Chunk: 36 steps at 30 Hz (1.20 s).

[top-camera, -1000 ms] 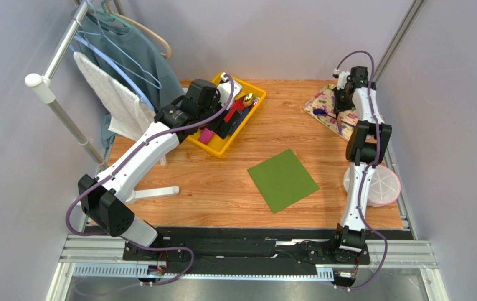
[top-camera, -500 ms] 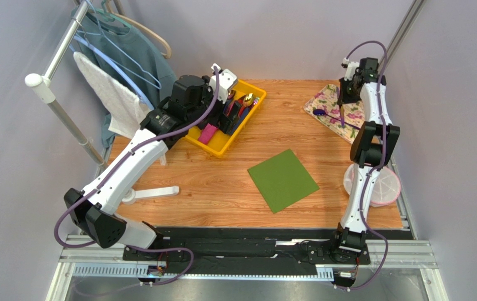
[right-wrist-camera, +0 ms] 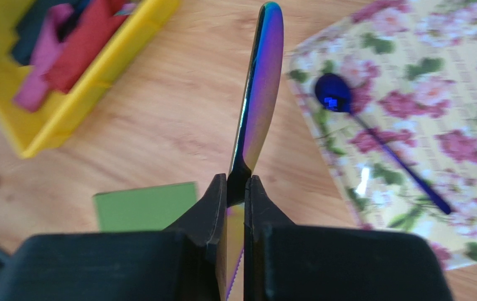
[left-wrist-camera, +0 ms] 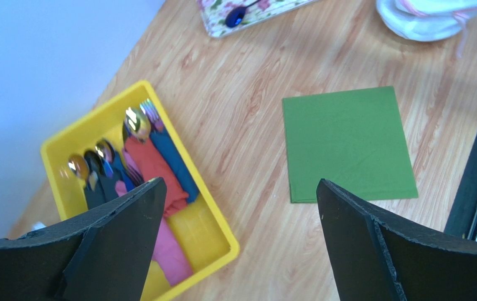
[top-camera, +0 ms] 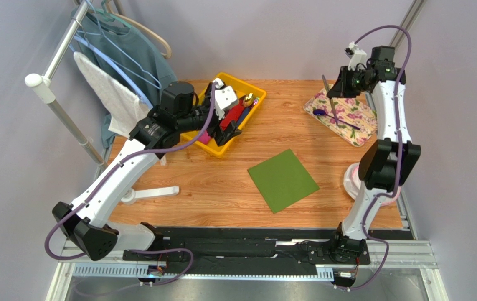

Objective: Place the utensils on the paper napkin and roll it up

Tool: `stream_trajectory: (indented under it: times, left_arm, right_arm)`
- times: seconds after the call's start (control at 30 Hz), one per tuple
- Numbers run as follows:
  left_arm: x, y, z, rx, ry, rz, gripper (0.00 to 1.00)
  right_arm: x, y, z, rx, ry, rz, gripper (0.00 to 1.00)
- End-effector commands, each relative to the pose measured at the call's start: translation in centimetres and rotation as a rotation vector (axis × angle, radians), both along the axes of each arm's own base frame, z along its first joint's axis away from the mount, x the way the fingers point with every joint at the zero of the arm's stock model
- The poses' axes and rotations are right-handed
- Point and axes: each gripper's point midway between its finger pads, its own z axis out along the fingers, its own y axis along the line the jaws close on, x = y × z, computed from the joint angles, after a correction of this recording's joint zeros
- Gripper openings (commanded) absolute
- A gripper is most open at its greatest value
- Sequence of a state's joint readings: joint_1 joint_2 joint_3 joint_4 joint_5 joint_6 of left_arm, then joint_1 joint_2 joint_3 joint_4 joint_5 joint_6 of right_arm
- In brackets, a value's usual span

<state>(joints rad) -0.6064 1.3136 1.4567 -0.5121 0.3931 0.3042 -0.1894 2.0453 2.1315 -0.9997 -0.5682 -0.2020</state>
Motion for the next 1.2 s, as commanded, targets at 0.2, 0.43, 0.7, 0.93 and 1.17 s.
stream_trajectory:
  times: [0.2,0.43,0.7,0.93,1.17]
  left_arm:
    - [-5.7,-1.6,1.6,0.114,-0.486,-0.48,0.92]
    - [-6.8,-4.3,-2.6,0.295,-0.598,-0.581,0.88]
    - [-7.3,-5.7,-5.8,0.353,-0.567,-0.671,0.84]
    - [-8.1,-6.0,-8.2,0.385,-0.506,-0.721,0.8]
    - [-8.6,-6.3,-9.9,0.419,-0.474,-0.762,0.74]
  right_arm:
    - [-16.1,14.1,5.4,0.302,0.082,0.397,0.0]
    - [-25.2,21.6,2.8,0.385,0.258,0.636,0.0]
    - [-29.2,24.6,3.4,0.397,0.327,0.76,0.0]
    - [-30.4,25.9,3.9,0.383,0.338,0.817,0.0]
    - [-30.8,26.7,4.9,0.389,0.327,0.848,0.0]
